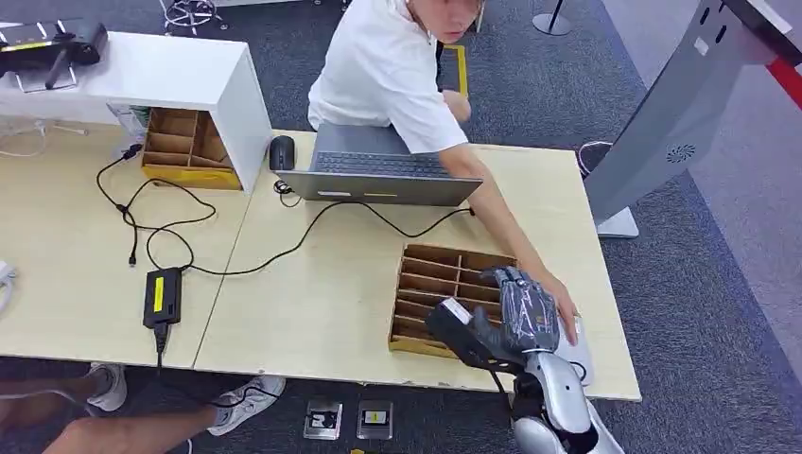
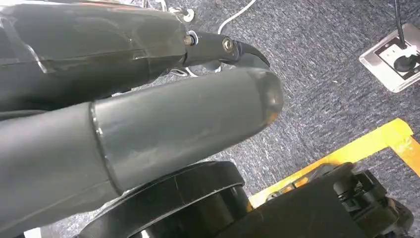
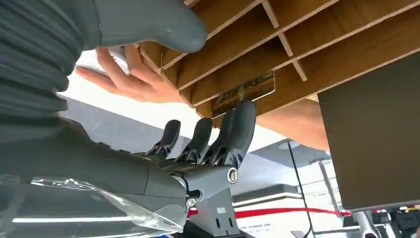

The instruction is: Pass the card to the sensor for recognition and then transmit it.

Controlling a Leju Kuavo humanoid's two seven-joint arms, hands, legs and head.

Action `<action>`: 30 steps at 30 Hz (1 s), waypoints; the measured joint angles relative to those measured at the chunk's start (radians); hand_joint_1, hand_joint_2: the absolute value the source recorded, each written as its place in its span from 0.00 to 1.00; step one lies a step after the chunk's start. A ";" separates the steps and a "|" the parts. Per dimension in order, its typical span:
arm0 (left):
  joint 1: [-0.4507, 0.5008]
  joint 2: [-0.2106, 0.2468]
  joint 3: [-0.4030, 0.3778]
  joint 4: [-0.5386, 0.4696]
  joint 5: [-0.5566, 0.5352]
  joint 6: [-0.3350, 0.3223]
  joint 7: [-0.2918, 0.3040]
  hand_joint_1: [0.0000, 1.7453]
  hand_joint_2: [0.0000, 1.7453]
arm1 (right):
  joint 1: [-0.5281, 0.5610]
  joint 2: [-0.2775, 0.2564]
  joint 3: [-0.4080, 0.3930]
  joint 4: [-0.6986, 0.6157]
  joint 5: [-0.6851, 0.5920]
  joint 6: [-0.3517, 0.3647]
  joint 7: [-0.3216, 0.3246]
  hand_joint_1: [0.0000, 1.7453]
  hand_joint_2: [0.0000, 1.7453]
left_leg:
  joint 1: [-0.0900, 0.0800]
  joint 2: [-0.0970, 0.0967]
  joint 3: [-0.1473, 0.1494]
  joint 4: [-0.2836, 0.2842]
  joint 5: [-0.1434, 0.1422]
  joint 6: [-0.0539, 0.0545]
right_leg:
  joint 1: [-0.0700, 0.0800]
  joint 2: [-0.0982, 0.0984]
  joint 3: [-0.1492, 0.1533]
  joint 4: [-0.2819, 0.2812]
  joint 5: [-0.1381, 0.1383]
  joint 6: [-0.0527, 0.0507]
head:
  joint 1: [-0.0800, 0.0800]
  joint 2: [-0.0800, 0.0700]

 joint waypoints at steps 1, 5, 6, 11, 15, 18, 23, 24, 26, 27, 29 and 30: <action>0.000 0.000 0.000 0.000 0.000 0.000 0.000 0.00 0.00 | 0.000 0.002 -0.003 0.001 0.000 0.000 0.000 0.41 1.00 | 0.000 0.000 0.000 0.000 0.000 0.000 | 0.000 0.000 0.000 0.000 0.000 0.000 | 0.000 0.000; 0.000 -0.003 0.000 0.000 0.000 0.000 0.002 0.00 0.00 | -0.003 0.004 -0.003 0.006 0.002 0.000 0.000 0.42 1.00 | 0.000 0.000 0.000 0.000 0.000 0.000 | 0.000 0.000 0.000 0.000 0.000 0.000 | 0.000 0.000; 0.000 -0.003 0.000 0.000 0.000 0.000 0.002 0.00 0.00 | -0.003 0.004 -0.003 0.008 0.003 0.000 0.000 0.44 1.00 | 0.000 0.000 0.000 0.000 0.000 0.000 | 0.000 0.000 0.000 0.000 0.000 0.000 | 0.000 0.000; 0.000 -0.003 0.000 0.000 0.000 0.000 0.003 0.00 0.00 | -0.004 0.005 -0.003 0.008 0.004 0.000 0.000 0.42 1.00 | 0.000 0.000 0.000 0.000 0.000 0.000 | 0.000 0.000 0.000 0.000 0.000 0.000 | 0.000 0.000; 0.000 -0.005 0.000 0.000 -0.003 0.000 0.005 0.00 0.00 | -0.006 0.006 -0.003 0.010 0.006 0.001 0.000 0.42 1.00 | 0.000 0.000 0.000 0.000 0.000 0.000 | 0.000 0.000 0.000 0.000 0.000 0.000 | 0.000 0.000; -0.001 -0.005 0.000 0.000 -0.003 0.000 0.006 0.00 0.00 | -0.009 0.012 -0.005 0.015 0.010 0.001 0.000 0.42 1.00 | 0.000 0.000 0.000 0.000 0.000 0.000 | 0.000 0.000 0.000 0.000 0.000 0.000 | 0.000 0.000; -0.004 -0.005 0.000 0.000 -0.007 -0.002 0.007 0.00 0.00 | -0.009 0.014 -0.009 0.016 0.019 0.004 -0.002 0.42 1.00 | 0.000 0.000 0.000 0.000 0.000 0.000 | 0.000 0.000 0.000 0.000 0.000 0.000 | 0.000 0.000; -0.005 -0.005 0.000 0.000 -0.007 -0.003 0.007 0.00 0.00 | -0.009 0.016 -0.012 0.016 0.019 0.004 -0.002 0.42 1.00 | 0.000 0.000 0.000 0.000 0.000 0.000 | 0.000 0.000 0.000 0.000 0.000 0.000 | 0.000 0.000; -0.007 -0.005 0.000 0.000 -0.010 -0.005 0.008 0.00 0.00 | -0.009 0.019 -0.018 0.016 0.021 0.005 -0.002 0.42 1.00 | 0.000 0.000 0.000 0.000 0.000 0.000 | 0.000 0.000 0.000 0.000 0.000 0.000 | 0.000 0.000; -0.007 -0.005 0.000 0.000 -0.010 -0.005 0.008 0.00 0.00 | -0.009 0.019 -0.020 0.016 0.021 0.006 -0.002 0.42 1.00 | 0.000 0.000 0.000 0.000 0.000 0.000 | 0.000 0.000 0.000 0.000 0.000 0.000 | 0.000 0.000; -0.008 -0.005 0.000 0.000 -0.010 -0.006 0.008 0.00 0.00 | -0.009 0.020 -0.023 0.016 0.021 0.007 -0.002 0.42 1.00 | 0.000 0.000 0.000 0.000 0.000 0.000 | 0.000 0.000 -0.001 0.000 0.000 0.000 | 0.000 0.000; -0.008 -0.005 0.000 0.000 -0.010 -0.006 0.008 0.00 0.00 | -0.009 0.020 -0.023 0.016 0.022 0.008 -0.002 0.42 1.00 | 0.000 0.000 -0.001 0.000 0.000 0.000 | 0.000 0.000 -0.001 0.000 0.000 0.000 | 0.000 0.000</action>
